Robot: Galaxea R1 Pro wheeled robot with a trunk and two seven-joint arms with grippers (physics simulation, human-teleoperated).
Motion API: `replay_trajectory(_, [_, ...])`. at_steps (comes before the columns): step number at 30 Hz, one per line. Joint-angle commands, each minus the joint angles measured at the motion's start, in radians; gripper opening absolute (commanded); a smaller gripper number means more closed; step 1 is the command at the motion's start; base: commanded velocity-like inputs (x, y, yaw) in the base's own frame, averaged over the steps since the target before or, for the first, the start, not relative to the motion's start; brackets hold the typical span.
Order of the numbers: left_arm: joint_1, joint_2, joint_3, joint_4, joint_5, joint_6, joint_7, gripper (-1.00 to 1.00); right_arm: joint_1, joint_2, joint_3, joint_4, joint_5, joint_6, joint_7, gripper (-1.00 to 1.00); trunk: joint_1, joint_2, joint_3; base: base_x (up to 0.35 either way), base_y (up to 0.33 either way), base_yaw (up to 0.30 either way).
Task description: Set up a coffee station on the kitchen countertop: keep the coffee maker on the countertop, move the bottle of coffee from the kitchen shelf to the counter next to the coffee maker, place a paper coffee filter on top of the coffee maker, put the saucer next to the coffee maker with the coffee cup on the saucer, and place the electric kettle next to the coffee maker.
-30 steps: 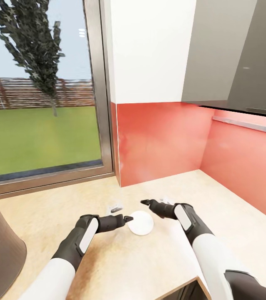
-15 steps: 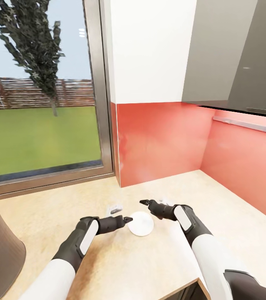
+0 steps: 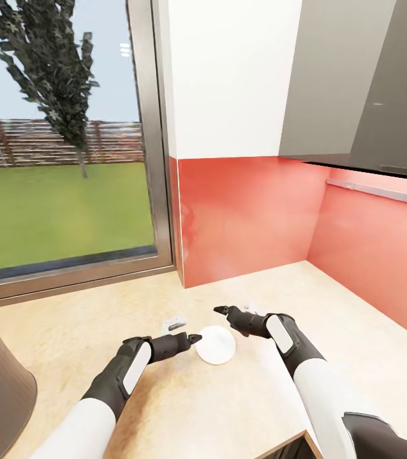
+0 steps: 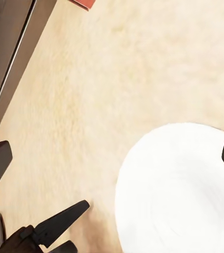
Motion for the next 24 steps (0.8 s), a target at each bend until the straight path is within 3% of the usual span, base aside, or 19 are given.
replay_trajectory(1, [-0.001, 0.0, 0.0, 0.0, 0.003, 0.005, 0.0, 1.0, -0.001, 0.001, -0.008, 0.0, 0.002, 0.007, 0.003, 1.0, 0.001, -0.002, -0.002, 0.0, 0.0, 0.0])
replay_trajectory(6, [-0.001, -0.001, 0.0, 0.042, 0.006, -0.013, 0.0, 1.0, -0.001, -0.009, -0.008, 0.035, 0.001, -0.012, 0.004, 1.0, 0.001, -0.002, -0.002, 0.0, 0.0, 0.0])
replay_trajectory(11, [-0.001, -0.001, -0.001, 0.123, 0.045, -0.122, 0.006, 1.0, -0.001, -0.016, -0.009, 0.082, -0.001, -0.074, 0.007, 1.0, 0.001, -0.002, -0.002, 0.0, 0.0, 0.0])
replay_trajectory(20, [-0.001, -0.003, 0.0, 0.163, 0.055, -0.139, 0.002, 1.0, -0.001, -0.031, -0.008, 0.105, -0.001, -0.089, 0.01, 1.0, 0.001, -0.002, -0.002, 0.0, 0.0, 0.0])
replay_trajectory(24, [-0.001, -0.003, -0.001, 0.187, 0.058, -0.141, 0.0, 1.0, -0.001, -0.034, -0.008, 0.144, -0.031, -0.157, 0.013, 1.0, 0.001, -0.002, -0.002, 0.0, 0.0, 0.0])
